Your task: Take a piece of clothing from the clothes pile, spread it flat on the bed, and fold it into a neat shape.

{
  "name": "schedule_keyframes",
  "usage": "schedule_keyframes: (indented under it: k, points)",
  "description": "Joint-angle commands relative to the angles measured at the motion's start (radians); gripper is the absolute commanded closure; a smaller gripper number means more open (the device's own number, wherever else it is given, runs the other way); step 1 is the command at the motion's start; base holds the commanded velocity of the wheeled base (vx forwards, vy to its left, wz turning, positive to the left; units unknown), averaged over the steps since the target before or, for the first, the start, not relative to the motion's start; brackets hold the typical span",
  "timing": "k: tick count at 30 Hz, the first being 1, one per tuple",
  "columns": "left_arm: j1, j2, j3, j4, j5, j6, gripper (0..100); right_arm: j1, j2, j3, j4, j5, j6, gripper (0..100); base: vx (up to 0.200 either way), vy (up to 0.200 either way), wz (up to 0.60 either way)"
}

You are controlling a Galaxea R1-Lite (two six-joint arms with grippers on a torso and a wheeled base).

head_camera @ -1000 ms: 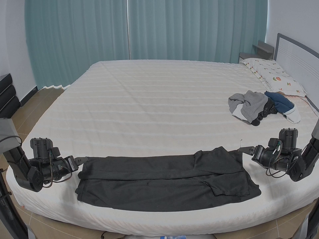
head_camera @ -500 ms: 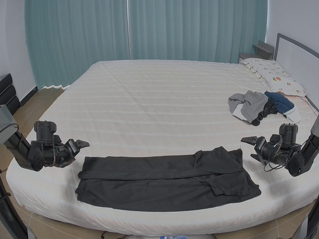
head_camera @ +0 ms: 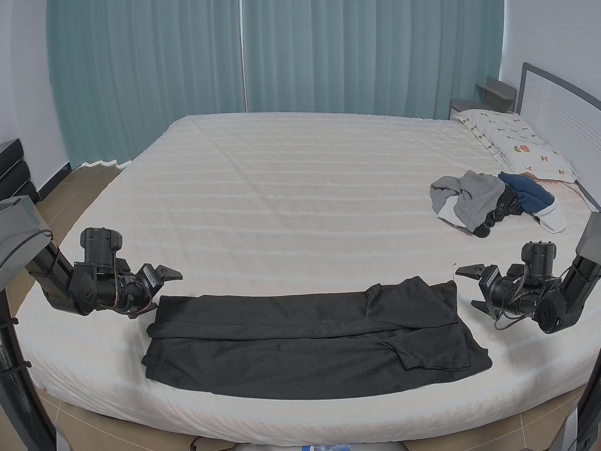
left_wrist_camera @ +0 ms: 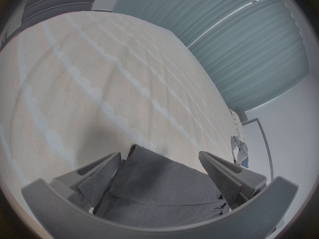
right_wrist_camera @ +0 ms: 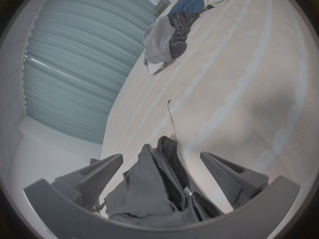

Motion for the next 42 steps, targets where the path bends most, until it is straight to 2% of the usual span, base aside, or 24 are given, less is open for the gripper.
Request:
schedule_keyframes:
  k: [1,8,15,22,23,27,32,42]
  points:
    - [-0.001,0.031,-0.005,-0.003,0.004,0.001,100,0.000,0.010,-0.007,0.000,0.001,0.000,0,0.000,0.000,0.00]
    - [0.002,0.034,-0.014,-0.008,0.010,-0.010,100,0.029,0.069,-0.058,0.005,-0.013,-0.002,0,0.000,0.000,0.00]
    - [0.007,0.024,-0.025,-0.029,0.021,-0.076,100,0.041,0.125,-0.118,0.014,-0.015,-0.002,0,0.000,0.000,0.00]
    - [0.010,0.023,-0.023,-0.046,0.022,-0.077,100,0.058,0.168,-0.173,0.016,-0.018,-0.004,0,0.000,0.000,0.00]
    - [0.010,0.021,-0.022,-0.046,0.022,-0.076,100,0.059,0.174,-0.177,0.014,-0.018,-0.004,100,0.000,0.000,0.00]
    - [0.010,0.021,-0.019,-0.048,0.022,-0.076,100,0.062,0.193,-0.207,0.014,-0.035,-0.004,100,0.000,0.000,0.00]
    - [0.010,0.018,-0.016,-0.049,0.024,-0.076,100,0.056,0.208,-0.245,0.014,-0.093,-0.004,100,0.000,0.000,0.00]
    - [0.021,0.001,-0.016,-0.049,0.024,-0.074,100,0.046,0.216,-0.253,0.002,-0.122,-0.005,100,0.000,0.000,0.00]
